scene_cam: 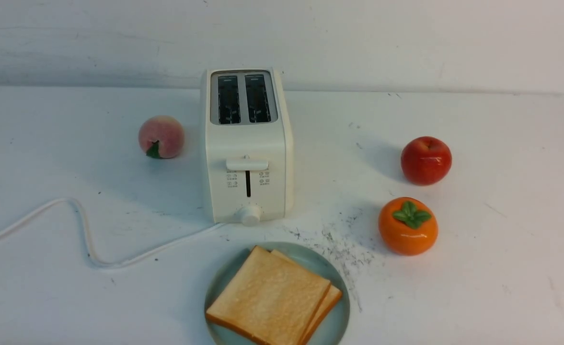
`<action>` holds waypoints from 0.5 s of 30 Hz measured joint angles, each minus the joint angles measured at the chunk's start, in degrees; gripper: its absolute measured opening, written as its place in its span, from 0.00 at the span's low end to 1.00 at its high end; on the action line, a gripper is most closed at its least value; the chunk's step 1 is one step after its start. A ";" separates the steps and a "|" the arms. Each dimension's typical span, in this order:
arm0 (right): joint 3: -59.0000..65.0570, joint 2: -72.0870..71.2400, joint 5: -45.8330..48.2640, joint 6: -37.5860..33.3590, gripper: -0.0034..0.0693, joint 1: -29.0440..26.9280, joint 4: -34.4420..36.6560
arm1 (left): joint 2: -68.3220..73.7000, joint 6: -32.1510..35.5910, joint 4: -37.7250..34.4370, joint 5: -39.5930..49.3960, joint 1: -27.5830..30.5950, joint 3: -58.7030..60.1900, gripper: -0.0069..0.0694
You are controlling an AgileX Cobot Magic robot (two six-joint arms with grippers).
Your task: Take toasted bread from bread machine on white table place on plate.
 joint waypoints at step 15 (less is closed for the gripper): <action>0.00 0.00 0.00 0.00 0.27 0.00 0.00 | 0.00 0.00 0.00 0.13 0.00 0.00 0.19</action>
